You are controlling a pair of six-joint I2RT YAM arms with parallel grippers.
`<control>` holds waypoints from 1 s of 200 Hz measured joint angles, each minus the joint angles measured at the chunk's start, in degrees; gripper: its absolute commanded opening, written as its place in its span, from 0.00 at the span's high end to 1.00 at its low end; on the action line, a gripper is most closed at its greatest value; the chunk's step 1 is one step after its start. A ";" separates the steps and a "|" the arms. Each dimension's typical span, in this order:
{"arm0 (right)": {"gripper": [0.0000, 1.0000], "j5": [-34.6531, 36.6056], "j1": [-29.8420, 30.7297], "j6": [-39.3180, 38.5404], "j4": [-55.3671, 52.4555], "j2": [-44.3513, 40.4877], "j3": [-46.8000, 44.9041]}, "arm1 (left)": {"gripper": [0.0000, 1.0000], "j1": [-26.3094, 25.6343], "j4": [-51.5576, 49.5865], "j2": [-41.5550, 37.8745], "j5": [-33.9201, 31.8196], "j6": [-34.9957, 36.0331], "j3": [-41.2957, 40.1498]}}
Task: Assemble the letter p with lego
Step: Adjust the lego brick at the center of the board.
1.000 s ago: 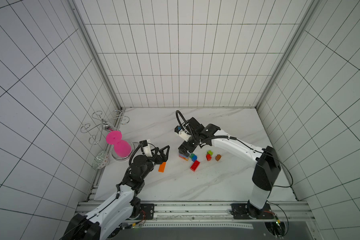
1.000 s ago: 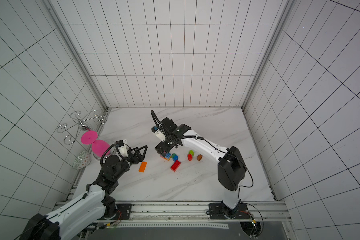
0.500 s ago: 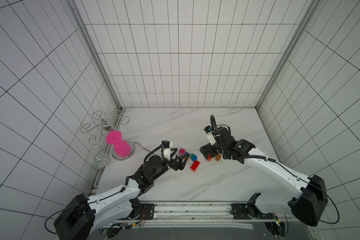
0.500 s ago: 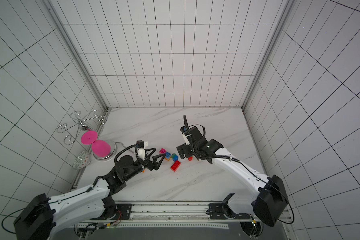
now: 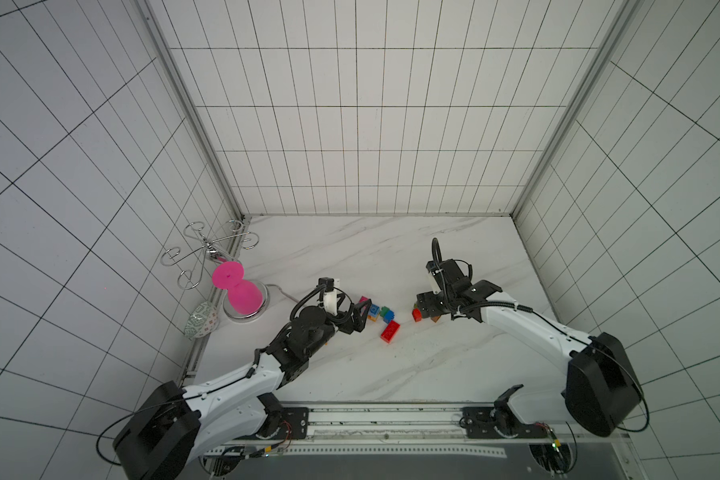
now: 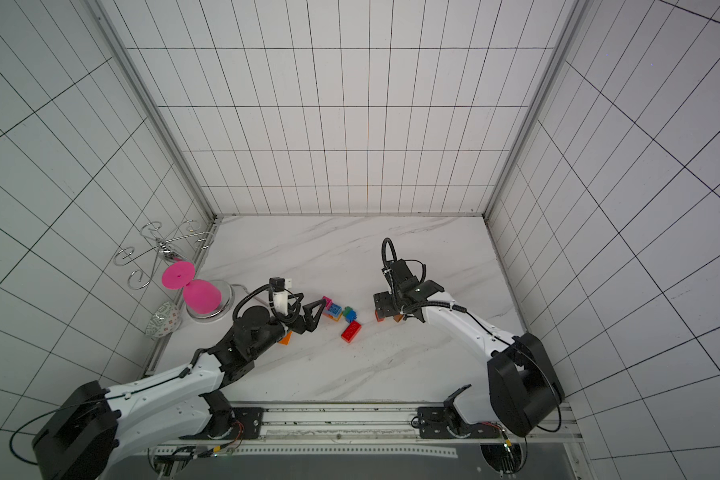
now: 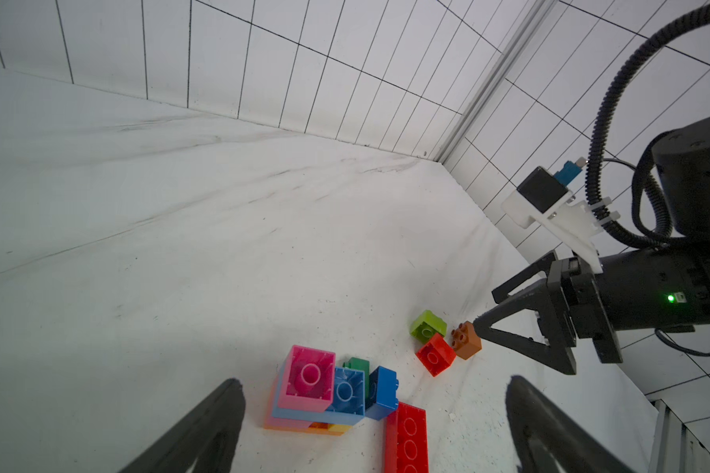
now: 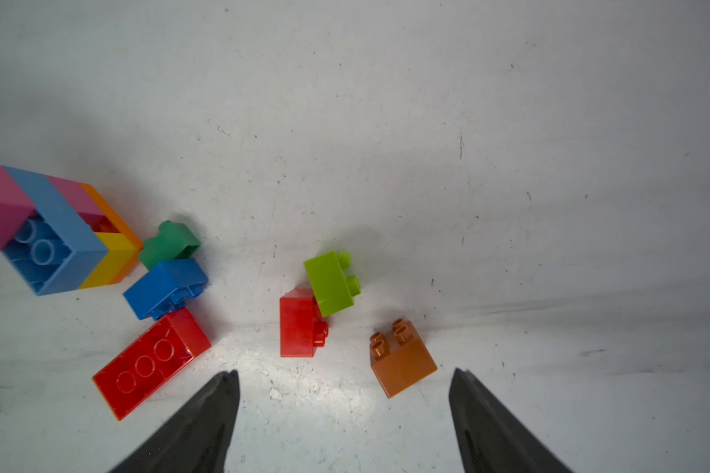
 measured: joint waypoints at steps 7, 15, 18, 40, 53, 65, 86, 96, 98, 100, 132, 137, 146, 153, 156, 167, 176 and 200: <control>0.31 0.09 -0.48 0.57 -0.09 1.33 0.00 | 0.02 0.79 0.02 0.52 0.42 -0.46 0.00; 0.31 0.33 -1.16 1.22 -0.46 2.69 0.00 | 0.02 1.60 0.02 1.01 0.76 -0.98 0.00; 0.31 0.44 -1.38 1.33 -0.52 3.02 0.00 | 0.02 1.86 0.02 1.22 0.96 -1.11 0.00; 0.33 2.21 -3.04 2.82 -1.51 4.52 -0.02 | 0.02 2.43 0.02 1.79 1.88 -1.97 0.00; 0.32 3.26 -3.80 3.45 -1.64 4.33 -0.02 | 0.02 2.43 0.04 1.81 2.36 -2.19 0.00; 0.31 3.52 -4.42 3.85 -1.49 4.07 -0.17 | 0.02 2.43 0.04 1.81 2.69 -2.40 0.00; 0.26 2.47 -4.83 3.78 -0.20 3.43 -1.49 | 0.02 2.43 0.04 1.84 3.28 -2.58 0.00; 0.24 1.03 -5.07 3.43 1.18 3.08 -2.60 | 0.02 2.47 0.04 1.95 3.50 -2.58 0.02; 0.24 0.68 -5.14 3.21 1.53 3.02 -2.93 | 0.02 2.47 0.04 1.95 3.56 -2.58 0.02; 0.24 0.37 -5.11 3.10 1.77 2.95 -3.15 | 0.02 2.47 0.04 1.99 3.58 -2.60 0.02; 0.24 -3.96 -5.33 0.11 6.21 2.71 -6.54 | 0.02 2.54 0.00 2.43 3.98 -2.60 0.02; 0.24 -4.61 -5.51 -0.26 6.78 2.71 -6.75 | 0.02 2.54 0.02 2.47 4.00 -2.60 0.02; 0.27 -5.79 -5.77 -0.96 7.56 2.73 -6.86 | 0.02 2.54 0.00 2.51 4.15 -2.60 0.02; 0.30 -6.60 -5.90 -1.42 8.35 2.75 -6.86 | 0.02 2.54 0.02 2.58 4.20 -2.60 0.04; 0.31 -6.93 -5.92 -1.42 8.66 2.78 -6.86 | 0.02 2.54 0.00 2.58 4.22 -2.60 0.04; 0.36 -8.44 -6.01 -1.90 9.73 2.91 -6.86 | 0.02 2.54 -0.02 2.67 4.39 -2.60 0.13; 0.39 -9.44 -6.01 -1.97 10.34 2.91 -6.99 | 0.02 2.54 -0.02 2.67 4.44 -2.58 0.20; 0.52 -11.08 -6.03 -1.79 12.15 2.69 -8.90 | 0.02 2.54 0.02 2.69 4.74 -2.58 0.35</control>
